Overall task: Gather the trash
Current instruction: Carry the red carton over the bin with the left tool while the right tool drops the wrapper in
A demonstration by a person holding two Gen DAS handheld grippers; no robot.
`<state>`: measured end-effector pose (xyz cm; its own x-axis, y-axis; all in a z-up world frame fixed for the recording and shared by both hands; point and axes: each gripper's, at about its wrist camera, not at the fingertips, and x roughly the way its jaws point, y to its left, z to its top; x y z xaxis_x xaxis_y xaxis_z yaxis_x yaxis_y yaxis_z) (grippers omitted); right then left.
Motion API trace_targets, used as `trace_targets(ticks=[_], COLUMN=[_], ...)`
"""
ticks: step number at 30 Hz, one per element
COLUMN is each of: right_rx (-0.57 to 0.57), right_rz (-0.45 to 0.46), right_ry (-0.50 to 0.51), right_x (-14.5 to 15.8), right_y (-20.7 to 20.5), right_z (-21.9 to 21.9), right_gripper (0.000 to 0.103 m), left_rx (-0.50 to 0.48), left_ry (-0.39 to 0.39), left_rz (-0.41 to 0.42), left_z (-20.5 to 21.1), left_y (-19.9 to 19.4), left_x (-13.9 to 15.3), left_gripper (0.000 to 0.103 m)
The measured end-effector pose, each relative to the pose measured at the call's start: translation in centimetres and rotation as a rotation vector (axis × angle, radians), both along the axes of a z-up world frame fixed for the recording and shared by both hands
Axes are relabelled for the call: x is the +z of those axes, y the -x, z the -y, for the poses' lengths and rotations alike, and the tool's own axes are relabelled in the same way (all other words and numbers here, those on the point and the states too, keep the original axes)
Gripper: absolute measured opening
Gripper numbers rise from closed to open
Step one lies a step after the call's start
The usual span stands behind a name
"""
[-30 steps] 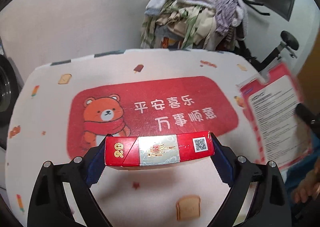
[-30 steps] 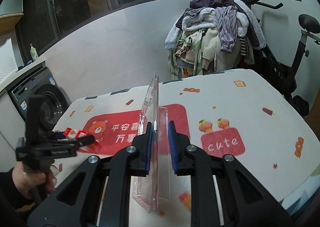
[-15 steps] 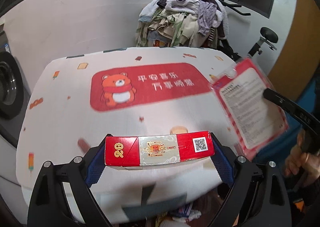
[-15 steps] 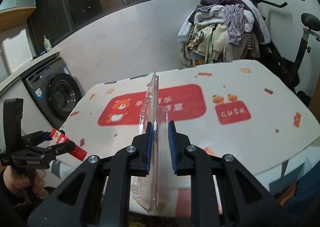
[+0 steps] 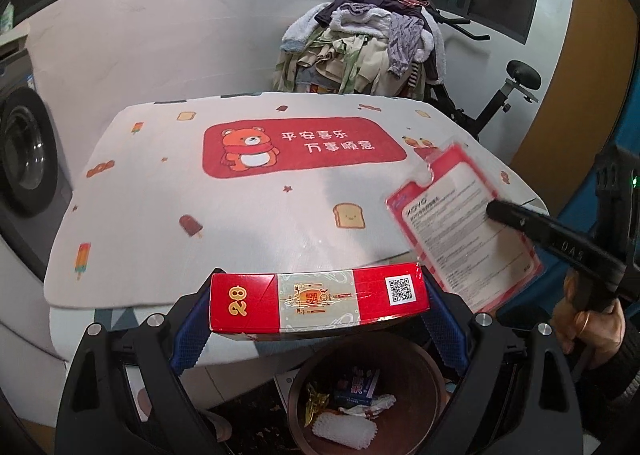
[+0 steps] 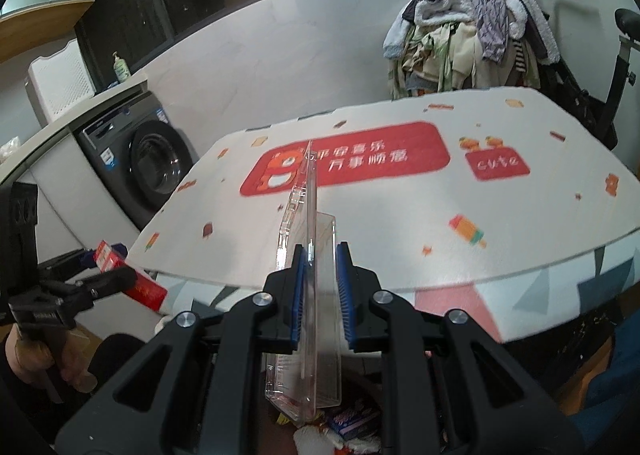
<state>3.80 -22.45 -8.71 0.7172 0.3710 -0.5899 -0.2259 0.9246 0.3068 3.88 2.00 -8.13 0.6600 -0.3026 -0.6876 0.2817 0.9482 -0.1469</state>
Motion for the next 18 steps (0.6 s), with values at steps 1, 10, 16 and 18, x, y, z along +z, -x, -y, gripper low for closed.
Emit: trace_targets(ticks=[1,10,16,18], right_rx=[0.003,0.065,0.096,0.107], right_rz=[-0.007,-0.058,-0.118,-0.128], right_ry=[-0.001,-0.026,-0.044,-0.045], right_x=[-0.3,-2.9,-5.0,-5.3], right_y=[0.3,3.0,3.0,3.0], right_z=[-0.1,-1.0,-1.7,-2.0], right_gripper=[0.019,0.019,0.019,0.019], left_rx=[0.004,0.047,0.049,0.044], left_ry=[0.001,0.019,0.021,0.019], left_rz=[-0.003,-0.02,-0.036,-0.035], left_z=[-0.2,-1.3,-1.5,-1.5], left_y=[0.3,2.4,2.2,2.3], left_x=[-0.1,-1.4,-2.3,-2.4], left_gripper=[0.09,0.09,0.09,0.09])
